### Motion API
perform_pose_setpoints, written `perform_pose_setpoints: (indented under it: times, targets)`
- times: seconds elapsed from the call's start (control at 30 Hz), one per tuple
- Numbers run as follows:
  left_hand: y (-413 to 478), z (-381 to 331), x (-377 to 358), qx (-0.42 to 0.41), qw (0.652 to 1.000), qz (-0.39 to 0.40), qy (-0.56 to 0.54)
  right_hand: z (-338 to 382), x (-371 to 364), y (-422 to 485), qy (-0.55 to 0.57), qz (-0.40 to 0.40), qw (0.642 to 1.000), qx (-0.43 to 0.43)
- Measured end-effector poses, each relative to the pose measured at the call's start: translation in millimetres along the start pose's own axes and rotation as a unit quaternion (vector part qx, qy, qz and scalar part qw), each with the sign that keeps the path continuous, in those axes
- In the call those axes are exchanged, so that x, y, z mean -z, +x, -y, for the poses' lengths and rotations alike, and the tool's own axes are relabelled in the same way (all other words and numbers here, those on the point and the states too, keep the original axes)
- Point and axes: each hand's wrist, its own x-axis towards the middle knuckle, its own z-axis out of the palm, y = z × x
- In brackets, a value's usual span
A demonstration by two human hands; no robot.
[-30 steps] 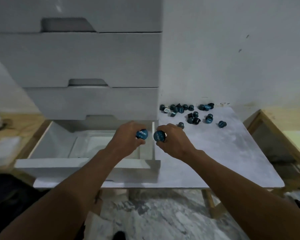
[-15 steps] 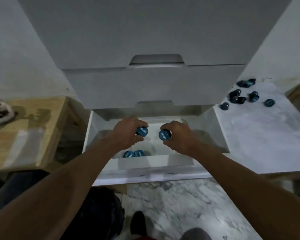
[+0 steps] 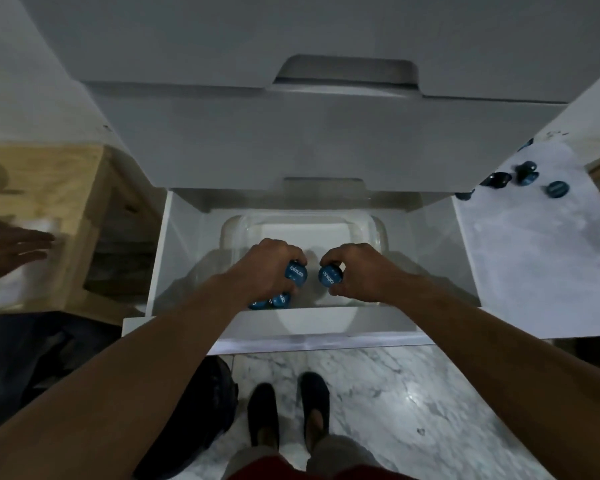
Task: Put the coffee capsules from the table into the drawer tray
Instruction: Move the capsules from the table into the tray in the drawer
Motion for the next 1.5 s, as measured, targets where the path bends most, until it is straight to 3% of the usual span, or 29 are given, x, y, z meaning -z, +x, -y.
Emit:
perform_pose_setpoints:
  times: [0.27, 1.5]
  targets:
    - [7, 0, -7, 0.010, 0.998, 0.068, -0.007, -3, -6, 1, 0.014, 0.038, 0.999, 0.007]
    - [15, 7, -5, 0.043, 0.994, 0.094, -0.041, -8, -9, 10, 0.055, 0.095, 0.994, -0.017]
